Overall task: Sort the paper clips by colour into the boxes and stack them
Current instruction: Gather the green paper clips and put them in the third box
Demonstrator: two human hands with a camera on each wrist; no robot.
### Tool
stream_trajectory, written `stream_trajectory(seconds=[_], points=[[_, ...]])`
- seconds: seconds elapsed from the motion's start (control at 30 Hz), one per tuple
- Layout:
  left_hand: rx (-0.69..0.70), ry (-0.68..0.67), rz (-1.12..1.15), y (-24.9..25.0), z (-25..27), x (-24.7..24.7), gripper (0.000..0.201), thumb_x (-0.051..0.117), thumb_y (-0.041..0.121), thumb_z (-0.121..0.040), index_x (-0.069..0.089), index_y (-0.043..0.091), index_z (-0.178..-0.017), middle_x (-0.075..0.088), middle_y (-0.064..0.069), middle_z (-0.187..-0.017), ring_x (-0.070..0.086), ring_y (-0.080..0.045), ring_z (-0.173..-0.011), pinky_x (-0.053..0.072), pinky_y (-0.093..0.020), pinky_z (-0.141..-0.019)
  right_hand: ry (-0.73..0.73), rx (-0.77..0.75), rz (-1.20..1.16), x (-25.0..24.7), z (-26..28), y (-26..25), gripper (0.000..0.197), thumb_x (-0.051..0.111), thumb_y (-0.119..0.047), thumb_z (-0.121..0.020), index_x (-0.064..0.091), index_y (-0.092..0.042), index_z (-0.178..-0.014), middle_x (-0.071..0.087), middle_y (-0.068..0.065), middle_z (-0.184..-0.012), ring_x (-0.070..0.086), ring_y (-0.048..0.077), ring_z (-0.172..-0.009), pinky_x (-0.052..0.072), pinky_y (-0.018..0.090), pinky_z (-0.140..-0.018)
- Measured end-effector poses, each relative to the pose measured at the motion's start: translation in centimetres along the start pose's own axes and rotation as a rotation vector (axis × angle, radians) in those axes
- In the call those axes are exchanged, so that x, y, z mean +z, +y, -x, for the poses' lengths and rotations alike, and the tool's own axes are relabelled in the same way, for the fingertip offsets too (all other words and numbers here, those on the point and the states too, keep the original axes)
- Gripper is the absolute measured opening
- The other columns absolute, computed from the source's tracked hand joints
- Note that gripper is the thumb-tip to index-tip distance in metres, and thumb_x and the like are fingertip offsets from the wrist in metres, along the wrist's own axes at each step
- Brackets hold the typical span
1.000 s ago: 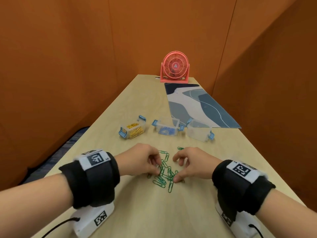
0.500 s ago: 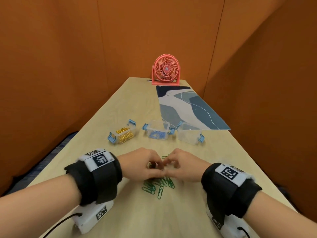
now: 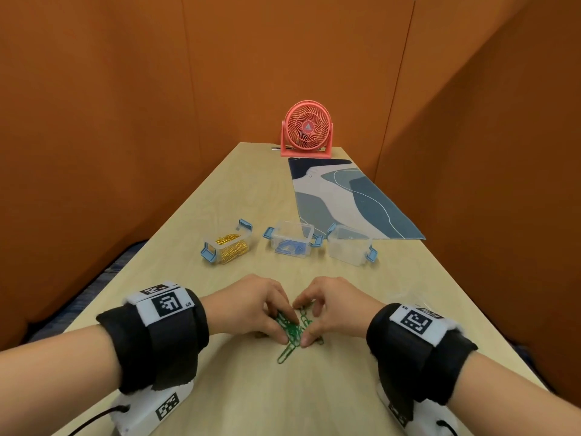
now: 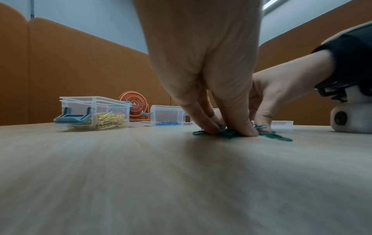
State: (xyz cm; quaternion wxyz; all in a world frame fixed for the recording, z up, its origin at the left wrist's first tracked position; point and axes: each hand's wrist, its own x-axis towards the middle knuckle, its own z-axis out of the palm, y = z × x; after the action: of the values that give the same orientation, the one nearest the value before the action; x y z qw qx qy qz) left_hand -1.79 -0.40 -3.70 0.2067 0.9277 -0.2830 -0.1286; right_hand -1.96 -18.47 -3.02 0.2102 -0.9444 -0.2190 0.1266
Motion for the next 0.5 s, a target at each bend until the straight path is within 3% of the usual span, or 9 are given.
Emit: stream_trajectory(seconds=[0.07,0.17,0.33,0.5], points=[[-0.003,0.013,0.044,0.0,-0.2,-0.1,0.025,0.077,0.029,-0.074,0.074,0.029,-0.099,0.063,0.010,-0.102,0.058,-0.005,-0.090,0.048,-0.020,-0.083,0.016,-0.010,-0.056,0.1,-0.2,-0.2,0.042,0.081,-0.018,-0.069,0.069,-0.014,-0.108,0.060,-0.004,-0.084,0.053,0.004,-0.069,0.047,0.015,-0.069],[-0.019,0.041,0.025,-0.1,-0.5,-0.2,0.019,0.075,0.025,-0.077,0.076,0.026,-0.096,0.069,0.007,-0.096,0.059,-0.005,-0.083,0.049,-0.020,-0.079,0.035,-0.018,-0.064,0.3,-0.4,-0.4,0.022,0.072,-0.008,-0.077,0.072,-0.010,-0.098,0.062,-0.001,-0.077,0.052,0.000,-0.059,0.045,0.008,-0.063],[-0.038,0.058,0.004,0.2,-1.3,-0.5,0.019,0.071,0.017,-0.078,0.075,0.019,-0.097,0.073,0.004,-0.089,0.059,-0.002,-0.073,0.044,-0.005,-0.066,0.057,0.006,-0.045,0.4,-0.4,-0.4,0.022,0.066,-0.004,-0.076,0.070,-0.007,-0.097,0.062,0.001,-0.079,0.056,0.012,-0.068,0.047,0.013,-0.063],[-0.075,0.088,0.102,-0.1,-2.0,-0.9,0.017,0.074,0.016,-0.075,0.076,0.017,-0.092,0.073,0.006,-0.082,0.063,-0.003,-0.071,0.054,-0.015,-0.072,0.091,-0.002,-0.037,0.2,-0.7,-0.1,0.020,0.066,-0.003,-0.075,0.072,-0.007,-0.093,0.062,0.000,-0.077,0.055,0.009,-0.065,0.049,0.014,-0.065]])
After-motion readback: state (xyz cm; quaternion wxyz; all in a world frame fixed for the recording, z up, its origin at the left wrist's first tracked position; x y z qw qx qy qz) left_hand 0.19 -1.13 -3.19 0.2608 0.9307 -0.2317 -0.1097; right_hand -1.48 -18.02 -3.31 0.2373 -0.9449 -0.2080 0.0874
